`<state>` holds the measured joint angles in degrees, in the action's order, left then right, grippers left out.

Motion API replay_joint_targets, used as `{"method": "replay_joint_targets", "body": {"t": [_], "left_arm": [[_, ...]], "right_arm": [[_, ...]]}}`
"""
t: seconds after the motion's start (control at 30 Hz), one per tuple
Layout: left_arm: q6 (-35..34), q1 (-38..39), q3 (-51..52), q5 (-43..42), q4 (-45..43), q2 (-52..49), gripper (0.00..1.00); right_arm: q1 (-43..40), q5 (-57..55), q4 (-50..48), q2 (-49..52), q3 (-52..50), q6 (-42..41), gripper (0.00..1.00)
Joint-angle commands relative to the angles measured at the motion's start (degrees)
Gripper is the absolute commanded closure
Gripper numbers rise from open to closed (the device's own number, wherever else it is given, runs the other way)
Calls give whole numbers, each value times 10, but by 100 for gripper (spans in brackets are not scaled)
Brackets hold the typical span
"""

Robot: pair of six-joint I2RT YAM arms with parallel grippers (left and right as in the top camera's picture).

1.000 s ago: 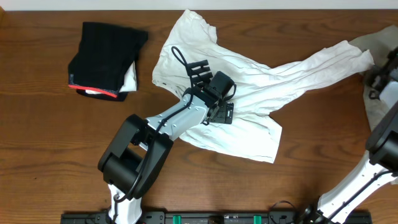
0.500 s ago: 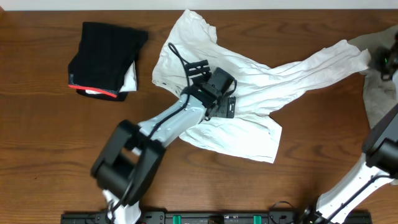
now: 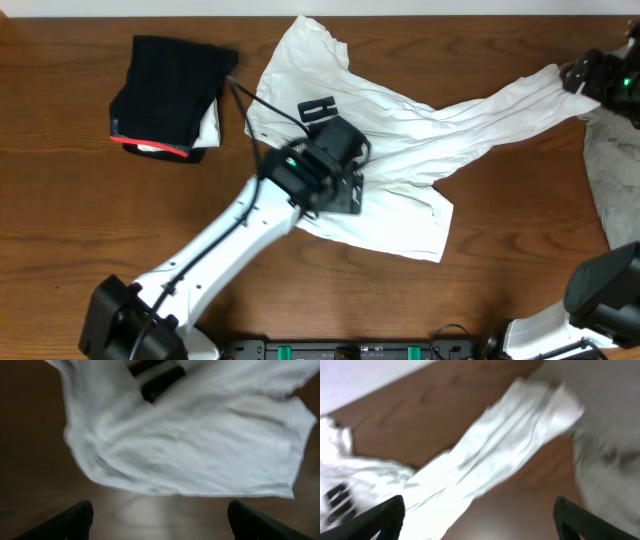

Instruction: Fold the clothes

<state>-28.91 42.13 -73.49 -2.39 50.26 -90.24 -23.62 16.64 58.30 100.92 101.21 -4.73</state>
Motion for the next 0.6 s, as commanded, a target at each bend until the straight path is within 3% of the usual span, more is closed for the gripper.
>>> {"method": "replay_joint_targets", "body": {"t": [0.0, 0.13, 0.3, 0.57], "left_arm": [[-19, 62, 26, -18, -8, -3, 13], [-3, 132, 50, 18, -47, -3, 12], [81, 184, 67, 48, -85, -7, 12], [128, 198, 88, 44, -173, -57, 12]], "right_arm": [[10, 24, 38, -6, 3, -10, 1], [10, 22, 81, -5, 0, -10, 1], [9, 15, 114, -5, -1, -9, 1], [10, -25, 144, -5, -2, -8, 1]]}}
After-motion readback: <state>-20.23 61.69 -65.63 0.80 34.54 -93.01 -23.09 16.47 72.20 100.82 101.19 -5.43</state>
